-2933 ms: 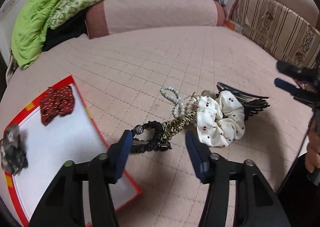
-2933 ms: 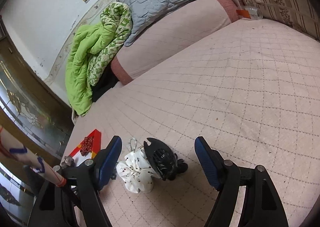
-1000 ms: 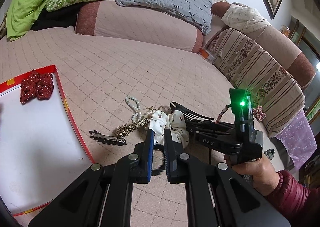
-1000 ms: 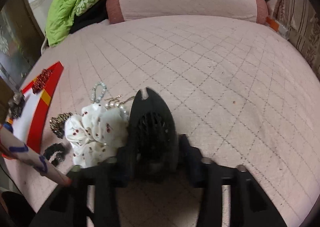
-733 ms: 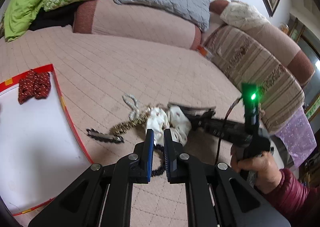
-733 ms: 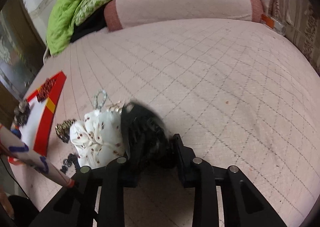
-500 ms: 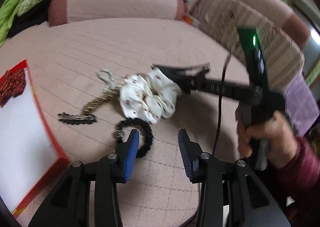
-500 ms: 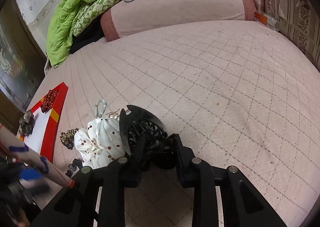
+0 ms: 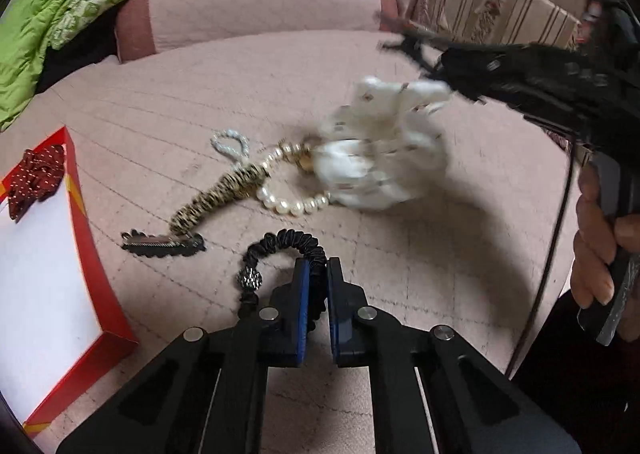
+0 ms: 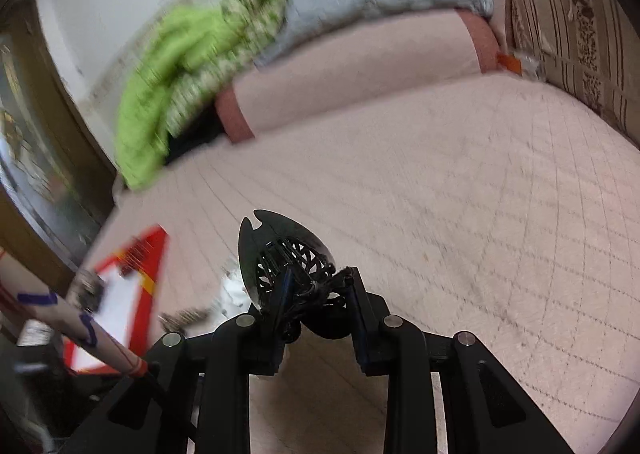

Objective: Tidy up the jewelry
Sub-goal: 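Grasp the black claw clip with the right gripper and lift it, then grasp black hair tie with left gripper while right gripper carries claw clip to tray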

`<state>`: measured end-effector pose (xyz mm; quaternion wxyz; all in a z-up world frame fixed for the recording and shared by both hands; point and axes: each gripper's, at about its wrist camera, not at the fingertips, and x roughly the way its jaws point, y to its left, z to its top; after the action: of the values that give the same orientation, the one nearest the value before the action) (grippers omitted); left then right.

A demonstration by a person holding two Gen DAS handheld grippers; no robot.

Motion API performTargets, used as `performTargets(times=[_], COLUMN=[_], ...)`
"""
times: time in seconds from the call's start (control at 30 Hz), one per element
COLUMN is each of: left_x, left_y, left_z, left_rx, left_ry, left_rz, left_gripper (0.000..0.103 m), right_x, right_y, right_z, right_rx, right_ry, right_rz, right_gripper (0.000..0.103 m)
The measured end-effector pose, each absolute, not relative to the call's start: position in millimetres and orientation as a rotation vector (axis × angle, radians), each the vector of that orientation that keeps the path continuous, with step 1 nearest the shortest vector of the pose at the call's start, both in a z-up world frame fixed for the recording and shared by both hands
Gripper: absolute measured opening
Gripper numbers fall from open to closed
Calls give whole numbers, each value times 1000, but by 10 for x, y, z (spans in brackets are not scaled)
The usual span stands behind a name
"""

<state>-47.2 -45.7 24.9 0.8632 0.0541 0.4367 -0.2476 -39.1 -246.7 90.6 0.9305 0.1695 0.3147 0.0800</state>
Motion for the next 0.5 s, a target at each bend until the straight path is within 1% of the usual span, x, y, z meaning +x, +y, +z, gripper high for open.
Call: performTargets(times=[0.07, 0.2, 0.27, 0.3, 0.37, 0.4, 0.43, 0.5], left_x=[-483, -479, -467, -462, -449, -460, -474, -495], left_y=[-407, -346, -317, -314, -310, -291, -306, -289], left_z=[325, 376, 392, 394, 398, 417, 412, 461], left_rx=[84, 63, 50, 50, 51, 48, 41, 16], left_ry=[888, 874, 879, 879, 880, 874, 871, 862], left_rz=[-528, -524, -527, -528, -534, -535, -537, -541], left_gripper=[8, 8, 8, 8, 8, 8, 8, 8], right_x=[-472, -487, -560, -580, -536, -504, -480, -454], right_y=[-2459, -2243, -2209, -2164, -2017, -2027, -2133, -2260], right_z=[1019, 1060, 1143, 1170, 1089, 1049, 1041, 1042], right_rx=[347, 217, 199, 122, -70, -72, 44, 158], right_ry=[573, 583, 529, 514, 541, 567, 590, 601], right_rz=[198, 203, 220, 152, -22, -31, 35, 77], right_gripper=[29, 29, 29, 29, 28, 28, 28, 28])
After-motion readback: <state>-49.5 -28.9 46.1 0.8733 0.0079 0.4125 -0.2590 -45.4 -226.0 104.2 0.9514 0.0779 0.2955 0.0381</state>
